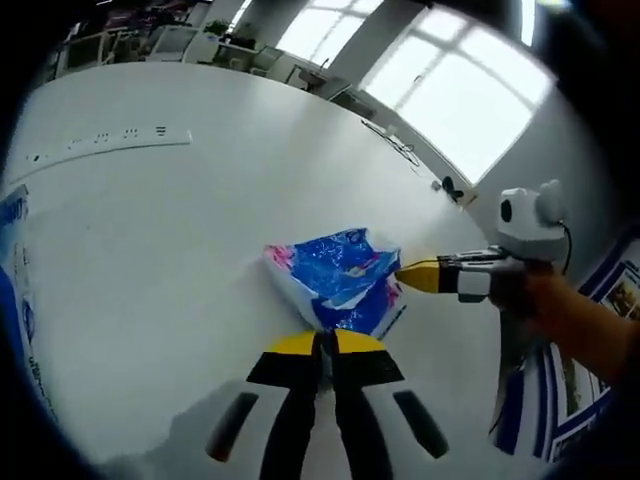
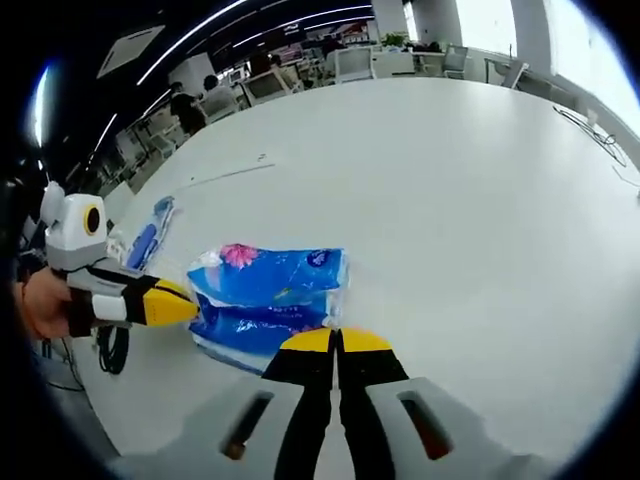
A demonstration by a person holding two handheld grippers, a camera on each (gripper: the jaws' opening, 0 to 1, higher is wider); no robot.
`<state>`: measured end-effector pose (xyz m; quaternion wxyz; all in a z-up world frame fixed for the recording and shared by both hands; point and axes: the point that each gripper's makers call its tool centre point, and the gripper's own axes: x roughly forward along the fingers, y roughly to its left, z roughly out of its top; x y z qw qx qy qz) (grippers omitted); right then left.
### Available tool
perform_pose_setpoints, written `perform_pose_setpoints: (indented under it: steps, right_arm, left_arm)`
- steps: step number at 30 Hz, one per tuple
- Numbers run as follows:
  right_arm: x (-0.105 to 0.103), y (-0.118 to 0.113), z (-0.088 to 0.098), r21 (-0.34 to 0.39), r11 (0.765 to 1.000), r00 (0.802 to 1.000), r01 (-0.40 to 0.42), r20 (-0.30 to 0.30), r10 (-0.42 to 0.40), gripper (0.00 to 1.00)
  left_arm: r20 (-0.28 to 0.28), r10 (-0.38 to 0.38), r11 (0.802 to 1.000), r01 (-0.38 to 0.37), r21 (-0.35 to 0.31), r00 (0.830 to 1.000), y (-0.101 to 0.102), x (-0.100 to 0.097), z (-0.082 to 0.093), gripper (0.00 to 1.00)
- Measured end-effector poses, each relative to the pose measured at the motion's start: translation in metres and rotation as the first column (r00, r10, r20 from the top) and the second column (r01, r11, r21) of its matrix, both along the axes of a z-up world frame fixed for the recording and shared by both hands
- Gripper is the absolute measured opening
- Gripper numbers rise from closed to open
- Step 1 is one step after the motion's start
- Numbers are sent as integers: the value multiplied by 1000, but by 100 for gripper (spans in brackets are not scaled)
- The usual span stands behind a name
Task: Arrange the tabletop items into an orderly group along one side of the table until the central work area is clear of visible clutter.
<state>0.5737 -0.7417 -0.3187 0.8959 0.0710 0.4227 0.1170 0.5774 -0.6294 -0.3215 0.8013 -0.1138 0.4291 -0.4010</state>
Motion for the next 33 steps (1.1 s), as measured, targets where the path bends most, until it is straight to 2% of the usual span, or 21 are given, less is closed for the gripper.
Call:
perform_pose_setpoints:
  steps: [10, 25, 30, 33]
  right_arm:
    - [-1, 0, -6, -20, 1000, 1000, -3, -6, 3, 2]
    - [-1, 1, -6, -25, 1000, 1000, 9, -1, -9, 9]
    - [0, 2, -4, -28, 1000, 1000, 13, 5, -13, 14]
    - [0, 2, -3, -30, 999, 1000, 11, 5, -11, 16]
  left_arm:
    - [3, -2, 1000, 2, -8, 1000, 0, 0, 1, 3]
    - [12, -5, 1000, 6, -23, 1000, 1, 1, 8, 19]
    - [27, -14, 1000, 15, -18, 1000, 2, 0, 12, 20]
    - [16, -16, 1000, 17, -19, 1000, 4, -2, 12, 23]
